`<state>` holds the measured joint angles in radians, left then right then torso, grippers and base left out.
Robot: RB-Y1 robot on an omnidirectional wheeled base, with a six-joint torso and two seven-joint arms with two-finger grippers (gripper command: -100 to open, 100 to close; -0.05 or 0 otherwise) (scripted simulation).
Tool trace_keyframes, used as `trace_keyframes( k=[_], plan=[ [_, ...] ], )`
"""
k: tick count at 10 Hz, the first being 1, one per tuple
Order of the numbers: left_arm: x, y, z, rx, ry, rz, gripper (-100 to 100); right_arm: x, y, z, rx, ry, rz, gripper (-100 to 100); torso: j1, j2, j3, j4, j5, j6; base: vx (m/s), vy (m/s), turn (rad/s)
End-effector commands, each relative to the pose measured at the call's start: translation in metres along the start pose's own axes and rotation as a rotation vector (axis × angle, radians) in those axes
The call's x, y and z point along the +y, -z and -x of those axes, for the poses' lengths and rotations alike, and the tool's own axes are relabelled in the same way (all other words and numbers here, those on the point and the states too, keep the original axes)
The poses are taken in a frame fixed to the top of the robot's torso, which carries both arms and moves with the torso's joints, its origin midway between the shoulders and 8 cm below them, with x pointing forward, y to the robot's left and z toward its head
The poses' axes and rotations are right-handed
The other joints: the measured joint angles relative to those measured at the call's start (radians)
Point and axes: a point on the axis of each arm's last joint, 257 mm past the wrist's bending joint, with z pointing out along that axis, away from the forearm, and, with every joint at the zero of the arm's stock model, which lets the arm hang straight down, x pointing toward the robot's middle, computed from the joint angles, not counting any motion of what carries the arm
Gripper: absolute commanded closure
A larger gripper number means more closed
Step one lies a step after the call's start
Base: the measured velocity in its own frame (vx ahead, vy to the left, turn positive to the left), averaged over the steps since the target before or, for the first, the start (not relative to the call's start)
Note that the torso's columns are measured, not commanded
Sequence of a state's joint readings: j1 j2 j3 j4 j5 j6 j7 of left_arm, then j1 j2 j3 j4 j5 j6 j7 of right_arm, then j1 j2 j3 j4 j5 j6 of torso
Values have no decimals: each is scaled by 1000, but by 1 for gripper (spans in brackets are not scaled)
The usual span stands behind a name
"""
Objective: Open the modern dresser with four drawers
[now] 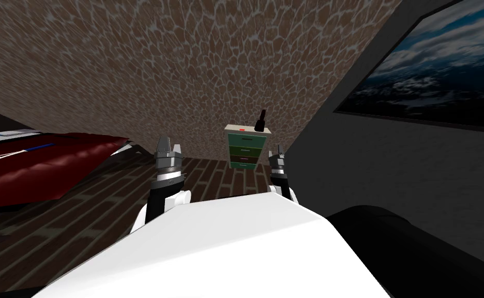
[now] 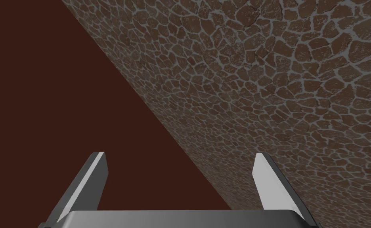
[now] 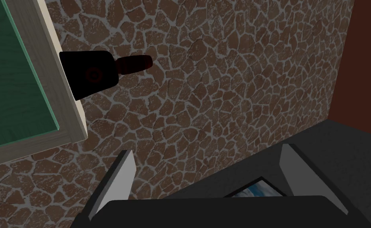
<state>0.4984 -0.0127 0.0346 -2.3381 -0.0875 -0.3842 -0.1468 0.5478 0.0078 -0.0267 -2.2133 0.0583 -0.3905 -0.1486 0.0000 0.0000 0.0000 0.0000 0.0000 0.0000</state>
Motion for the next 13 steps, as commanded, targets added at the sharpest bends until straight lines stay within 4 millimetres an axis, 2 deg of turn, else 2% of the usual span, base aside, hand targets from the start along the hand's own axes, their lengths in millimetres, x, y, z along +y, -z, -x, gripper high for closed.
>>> trace_keyframes(
  k=[1,9,10,11,13],
  plan=[
    [0,0,0,0,0,0,0,0,0,0,0,0,0,0,0,40,-82,41,0,0,0,0,0],
    [0,0,0,0,0,0,0,0,0,0,0,0,0,0,0,618,-1234,617,0,0,0,0,0],
    [0,0,0,0,0,0,0,-2,-1,-3,34,43,-4,-100,0,691,-1382,691,0,0,20,13,-17],
    [0,0,0,0,0,0,0,-4,-1,-5,59,80,-8,-100,1,724,-1451,724,0,0,35,29,-29],
    [0,0,0,0,0,0,0,-9,-3,-8,109,179,-14,-100,1,736,-1476,736,0,0,47,50,-41]
  ],
)
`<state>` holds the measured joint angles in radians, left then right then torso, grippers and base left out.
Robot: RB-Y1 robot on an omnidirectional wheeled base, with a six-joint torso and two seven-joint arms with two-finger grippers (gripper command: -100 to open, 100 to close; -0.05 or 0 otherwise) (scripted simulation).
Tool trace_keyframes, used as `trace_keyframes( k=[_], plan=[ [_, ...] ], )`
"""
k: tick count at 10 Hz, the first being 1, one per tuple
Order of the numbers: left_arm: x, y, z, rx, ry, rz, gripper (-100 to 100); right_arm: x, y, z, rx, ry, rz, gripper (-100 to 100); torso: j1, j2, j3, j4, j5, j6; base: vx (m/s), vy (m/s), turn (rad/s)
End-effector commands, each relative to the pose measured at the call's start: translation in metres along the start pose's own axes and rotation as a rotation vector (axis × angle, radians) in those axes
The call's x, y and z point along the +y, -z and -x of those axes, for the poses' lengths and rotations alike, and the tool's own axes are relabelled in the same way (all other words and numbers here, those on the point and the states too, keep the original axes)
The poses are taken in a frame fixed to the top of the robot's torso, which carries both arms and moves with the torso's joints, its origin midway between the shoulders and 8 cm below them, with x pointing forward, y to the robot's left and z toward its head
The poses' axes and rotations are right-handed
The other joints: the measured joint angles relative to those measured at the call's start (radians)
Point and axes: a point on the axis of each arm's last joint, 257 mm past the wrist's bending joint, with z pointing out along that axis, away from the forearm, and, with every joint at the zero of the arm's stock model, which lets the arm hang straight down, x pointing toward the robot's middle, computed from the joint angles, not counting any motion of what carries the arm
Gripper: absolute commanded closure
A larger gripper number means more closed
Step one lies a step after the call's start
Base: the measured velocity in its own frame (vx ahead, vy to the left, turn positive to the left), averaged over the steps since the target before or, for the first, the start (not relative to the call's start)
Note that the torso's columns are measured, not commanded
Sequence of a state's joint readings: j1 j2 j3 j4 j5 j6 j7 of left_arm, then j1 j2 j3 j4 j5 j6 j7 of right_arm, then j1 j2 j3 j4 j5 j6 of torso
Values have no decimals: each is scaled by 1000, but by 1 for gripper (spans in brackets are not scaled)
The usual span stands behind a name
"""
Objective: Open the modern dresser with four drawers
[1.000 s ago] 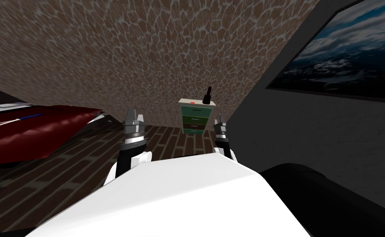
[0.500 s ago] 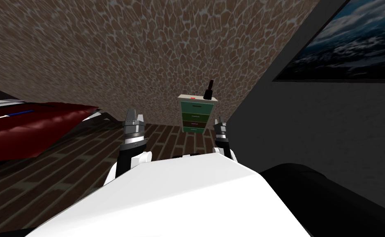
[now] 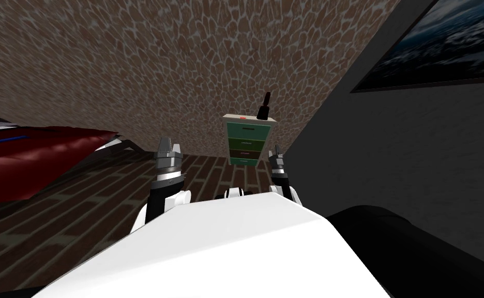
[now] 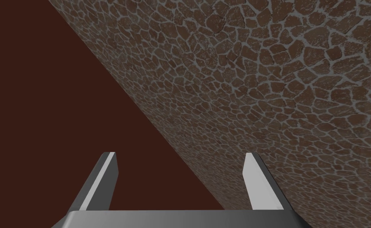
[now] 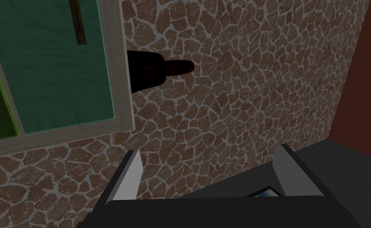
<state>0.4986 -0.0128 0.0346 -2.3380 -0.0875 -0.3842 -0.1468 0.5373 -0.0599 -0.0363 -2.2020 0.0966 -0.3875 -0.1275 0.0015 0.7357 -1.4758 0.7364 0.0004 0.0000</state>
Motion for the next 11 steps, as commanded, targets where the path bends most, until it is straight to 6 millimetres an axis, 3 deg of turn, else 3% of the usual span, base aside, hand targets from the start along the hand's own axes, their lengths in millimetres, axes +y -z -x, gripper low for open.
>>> trace_keyframes(
  k=[1,11],
  plan=[
    [0,0,0,0,0,0,0,-7,-3,-4,64,140,-9,-100,0,0,-1,1,0,0,81,63,-45],
    [0,0,0,0,0,0,0,-35,-15,0,196,671,-16,-100,-2,3,0,2,0,0,69,69,-61]
  ],
)
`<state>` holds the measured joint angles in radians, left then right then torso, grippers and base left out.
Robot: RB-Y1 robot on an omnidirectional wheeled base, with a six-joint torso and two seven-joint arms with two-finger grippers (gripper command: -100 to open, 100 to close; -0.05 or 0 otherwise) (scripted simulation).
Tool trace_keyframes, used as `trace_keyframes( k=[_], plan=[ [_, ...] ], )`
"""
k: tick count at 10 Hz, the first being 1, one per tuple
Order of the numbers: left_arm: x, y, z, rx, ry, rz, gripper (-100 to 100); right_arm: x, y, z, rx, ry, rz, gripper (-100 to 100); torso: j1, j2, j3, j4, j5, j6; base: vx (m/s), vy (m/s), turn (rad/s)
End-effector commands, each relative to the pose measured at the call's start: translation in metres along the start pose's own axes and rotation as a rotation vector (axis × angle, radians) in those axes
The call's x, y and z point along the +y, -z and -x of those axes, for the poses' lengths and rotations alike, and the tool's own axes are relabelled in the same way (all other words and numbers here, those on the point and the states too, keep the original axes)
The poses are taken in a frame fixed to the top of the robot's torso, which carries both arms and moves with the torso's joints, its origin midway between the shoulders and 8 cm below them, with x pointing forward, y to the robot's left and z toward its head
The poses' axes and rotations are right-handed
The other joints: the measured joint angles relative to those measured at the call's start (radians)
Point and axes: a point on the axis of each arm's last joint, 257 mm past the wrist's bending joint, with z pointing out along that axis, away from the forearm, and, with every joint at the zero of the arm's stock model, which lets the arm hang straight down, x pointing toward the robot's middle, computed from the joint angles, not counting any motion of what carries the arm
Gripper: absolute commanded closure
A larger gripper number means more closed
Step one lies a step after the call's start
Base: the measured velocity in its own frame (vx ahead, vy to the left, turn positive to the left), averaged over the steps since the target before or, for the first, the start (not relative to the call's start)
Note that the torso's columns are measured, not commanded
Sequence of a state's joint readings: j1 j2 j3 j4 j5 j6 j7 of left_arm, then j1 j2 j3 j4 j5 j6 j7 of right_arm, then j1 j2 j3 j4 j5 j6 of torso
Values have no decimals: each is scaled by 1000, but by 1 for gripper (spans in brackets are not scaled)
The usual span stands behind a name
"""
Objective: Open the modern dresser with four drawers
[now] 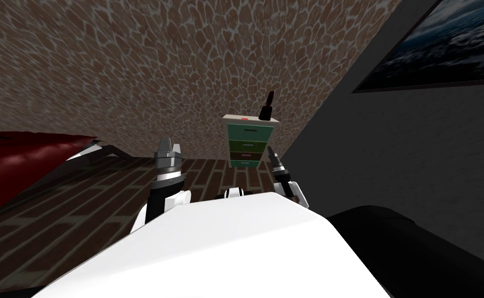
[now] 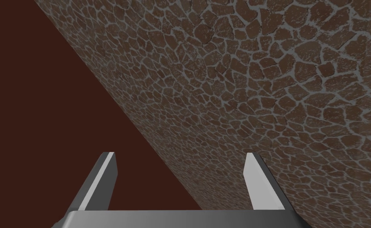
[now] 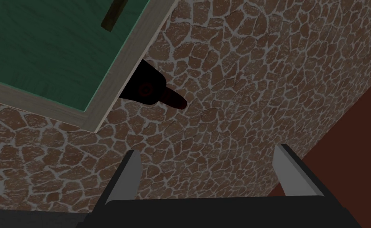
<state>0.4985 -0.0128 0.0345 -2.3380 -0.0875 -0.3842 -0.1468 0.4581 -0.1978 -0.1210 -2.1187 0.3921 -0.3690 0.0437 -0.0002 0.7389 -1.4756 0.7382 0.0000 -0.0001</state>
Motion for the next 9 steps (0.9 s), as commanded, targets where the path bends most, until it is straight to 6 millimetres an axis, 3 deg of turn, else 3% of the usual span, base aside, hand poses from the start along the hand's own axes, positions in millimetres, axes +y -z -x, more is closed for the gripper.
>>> trace_keyframes(
  k=[1,9],
  plan=[
    [0,0,0,0,0,0,0,-5,-2,-1,21,105,-3,-100,0,-1,0,0,0,0,46,56,-35],
    [0,0,0,0,0,0,0,-29,-12,-1,85,467,-16,-100,1,-2,-1,0,0,0,60,66,-52]
  ],
)
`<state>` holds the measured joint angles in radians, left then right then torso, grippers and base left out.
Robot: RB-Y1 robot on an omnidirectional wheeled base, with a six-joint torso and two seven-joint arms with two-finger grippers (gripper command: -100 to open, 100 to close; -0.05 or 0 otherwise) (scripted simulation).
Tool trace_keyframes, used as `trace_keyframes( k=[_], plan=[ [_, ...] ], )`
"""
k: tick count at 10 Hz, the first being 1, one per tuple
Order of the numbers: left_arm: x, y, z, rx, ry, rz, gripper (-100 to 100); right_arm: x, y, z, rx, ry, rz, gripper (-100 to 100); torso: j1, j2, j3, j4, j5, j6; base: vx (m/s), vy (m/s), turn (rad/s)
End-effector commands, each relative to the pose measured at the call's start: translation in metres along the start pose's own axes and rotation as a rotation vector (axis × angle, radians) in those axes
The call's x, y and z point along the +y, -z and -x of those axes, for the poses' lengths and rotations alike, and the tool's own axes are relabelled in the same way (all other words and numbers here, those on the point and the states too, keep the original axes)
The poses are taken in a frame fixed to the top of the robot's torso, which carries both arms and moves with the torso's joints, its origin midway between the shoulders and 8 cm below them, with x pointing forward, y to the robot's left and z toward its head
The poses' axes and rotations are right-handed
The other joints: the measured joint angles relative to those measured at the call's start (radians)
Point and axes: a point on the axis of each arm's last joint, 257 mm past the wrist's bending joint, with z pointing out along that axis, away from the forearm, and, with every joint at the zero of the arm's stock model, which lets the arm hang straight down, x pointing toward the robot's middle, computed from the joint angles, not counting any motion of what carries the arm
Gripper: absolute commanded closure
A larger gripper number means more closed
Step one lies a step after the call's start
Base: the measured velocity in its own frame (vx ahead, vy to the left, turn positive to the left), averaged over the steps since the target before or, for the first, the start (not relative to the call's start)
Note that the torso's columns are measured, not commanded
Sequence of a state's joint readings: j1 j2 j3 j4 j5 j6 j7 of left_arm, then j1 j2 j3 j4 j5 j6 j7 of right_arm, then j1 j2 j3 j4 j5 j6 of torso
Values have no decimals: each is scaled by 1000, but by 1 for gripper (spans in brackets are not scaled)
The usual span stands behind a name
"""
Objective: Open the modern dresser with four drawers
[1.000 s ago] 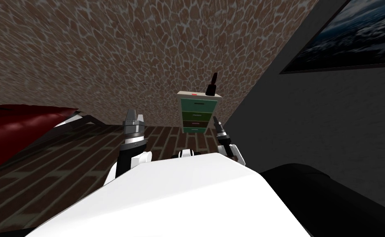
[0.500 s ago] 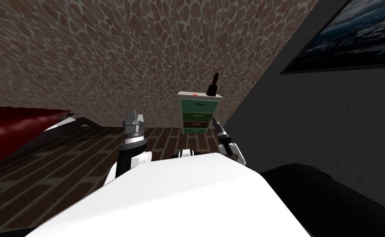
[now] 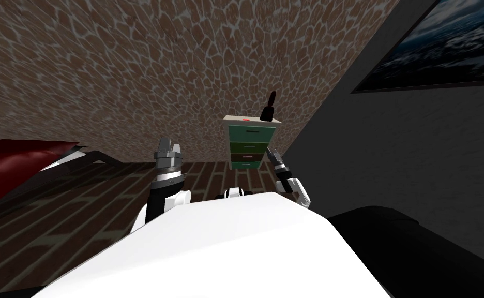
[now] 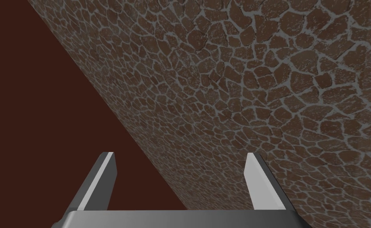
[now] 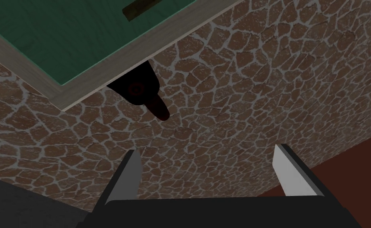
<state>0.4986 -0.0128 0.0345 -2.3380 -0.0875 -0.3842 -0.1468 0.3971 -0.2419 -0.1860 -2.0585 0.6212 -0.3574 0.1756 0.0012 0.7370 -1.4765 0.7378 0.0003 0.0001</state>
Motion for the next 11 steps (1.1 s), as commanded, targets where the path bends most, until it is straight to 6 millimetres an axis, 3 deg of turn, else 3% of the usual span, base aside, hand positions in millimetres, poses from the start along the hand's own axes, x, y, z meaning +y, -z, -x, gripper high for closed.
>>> trace_keyframes(
  k=[1,11],
  plan=[
    [0,0,0,0,0,0,0,-9,-4,-2,21,133,-7,-100,-1,0,0,0,0,0,73,61,-57],
    [0,0,0,0,0,0,0,-46,-20,-12,96,565,-30,-100,-1,1,1,0,0,0,64,72,-38]
  ],
)
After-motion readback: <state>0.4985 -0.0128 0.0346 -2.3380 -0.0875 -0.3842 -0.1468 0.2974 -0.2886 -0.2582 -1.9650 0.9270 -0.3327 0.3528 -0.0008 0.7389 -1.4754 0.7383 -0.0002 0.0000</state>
